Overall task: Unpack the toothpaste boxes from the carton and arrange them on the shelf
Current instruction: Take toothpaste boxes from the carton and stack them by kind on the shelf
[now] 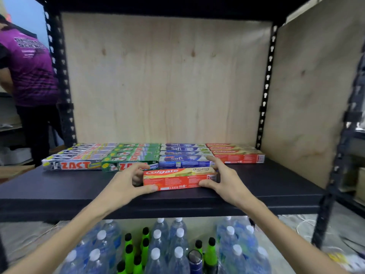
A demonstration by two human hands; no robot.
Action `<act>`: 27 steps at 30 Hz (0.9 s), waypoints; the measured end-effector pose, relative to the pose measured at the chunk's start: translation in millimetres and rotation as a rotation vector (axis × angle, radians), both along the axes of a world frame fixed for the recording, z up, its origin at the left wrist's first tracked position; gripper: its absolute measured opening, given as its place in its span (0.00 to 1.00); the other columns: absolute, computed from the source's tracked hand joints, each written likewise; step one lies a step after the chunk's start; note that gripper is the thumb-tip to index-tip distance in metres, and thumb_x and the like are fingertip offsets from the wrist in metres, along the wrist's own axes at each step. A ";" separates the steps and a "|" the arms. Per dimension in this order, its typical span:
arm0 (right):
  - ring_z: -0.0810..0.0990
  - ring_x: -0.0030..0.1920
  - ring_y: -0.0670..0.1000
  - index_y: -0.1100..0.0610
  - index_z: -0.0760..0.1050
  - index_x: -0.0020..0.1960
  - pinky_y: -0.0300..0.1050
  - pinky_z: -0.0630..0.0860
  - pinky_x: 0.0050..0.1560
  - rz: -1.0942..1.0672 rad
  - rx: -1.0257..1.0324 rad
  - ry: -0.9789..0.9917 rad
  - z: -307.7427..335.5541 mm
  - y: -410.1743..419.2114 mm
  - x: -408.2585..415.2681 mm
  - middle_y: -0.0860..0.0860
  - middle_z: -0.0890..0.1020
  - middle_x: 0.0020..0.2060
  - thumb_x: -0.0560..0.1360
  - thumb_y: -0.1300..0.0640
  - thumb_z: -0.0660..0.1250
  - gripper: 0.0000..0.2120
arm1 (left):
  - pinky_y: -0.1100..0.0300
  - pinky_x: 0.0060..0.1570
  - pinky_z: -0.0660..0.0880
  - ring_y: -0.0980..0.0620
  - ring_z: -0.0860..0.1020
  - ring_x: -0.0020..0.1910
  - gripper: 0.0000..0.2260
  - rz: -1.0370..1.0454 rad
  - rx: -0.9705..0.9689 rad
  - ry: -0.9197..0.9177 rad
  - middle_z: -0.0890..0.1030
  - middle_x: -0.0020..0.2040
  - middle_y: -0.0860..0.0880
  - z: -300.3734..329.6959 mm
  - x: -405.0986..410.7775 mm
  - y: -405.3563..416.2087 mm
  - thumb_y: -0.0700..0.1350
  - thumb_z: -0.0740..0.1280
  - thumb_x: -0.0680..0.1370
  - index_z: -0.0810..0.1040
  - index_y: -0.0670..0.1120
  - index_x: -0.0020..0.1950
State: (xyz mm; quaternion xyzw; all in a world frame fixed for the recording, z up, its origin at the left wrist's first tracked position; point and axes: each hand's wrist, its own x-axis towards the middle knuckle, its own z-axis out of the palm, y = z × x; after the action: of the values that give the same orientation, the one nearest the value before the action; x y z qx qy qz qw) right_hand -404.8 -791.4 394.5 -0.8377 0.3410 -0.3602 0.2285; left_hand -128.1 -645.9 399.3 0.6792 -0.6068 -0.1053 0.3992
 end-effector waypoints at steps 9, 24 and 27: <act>0.79 0.56 0.45 0.49 0.63 0.75 0.36 0.73 0.56 -0.175 0.037 0.036 0.5 -51.1 -111.4 0.49 0.79 0.63 0.72 0.50 0.76 0.36 | 0.71 0.47 0.74 0.64 0.82 0.44 0.19 -0.126 -0.099 -0.037 0.85 0.49 0.57 -4.7 -112.1 -81.5 0.51 0.80 0.70 0.79 0.53 0.57; 0.73 0.68 0.53 0.50 0.59 0.79 0.50 0.69 0.70 -0.331 0.067 0.081 -2.0 -141.2 -158.9 0.54 0.75 0.69 0.75 0.51 0.74 0.38 | 0.49 0.76 0.52 0.47 0.53 0.77 0.30 0.153 -0.121 -0.690 0.60 0.80 0.48 2.9 -177.7 -177.0 0.70 0.57 0.78 0.68 0.58 0.77; 0.67 0.73 0.53 0.47 0.54 0.81 0.49 0.63 0.74 -0.311 0.019 0.093 -0.7 -151.9 -153.8 0.52 0.68 0.74 0.74 0.48 0.74 0.43 | 0.48 0.75 0.53 0.47 0.54 0.77 0.32 0.179 -0.124 -0.728 0.62 0.79 0.49 2.2 -169.3 -191.3 0.72 0.57 0.77 0.69 0.57 0.76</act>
State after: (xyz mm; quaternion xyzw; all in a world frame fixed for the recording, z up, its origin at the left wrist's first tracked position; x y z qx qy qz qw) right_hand -558.7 -943.4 393.8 -0.7885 0.4802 -0.3486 0.1619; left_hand -297.4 -837.2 401.5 0.6970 -0.6524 0.2153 0.2055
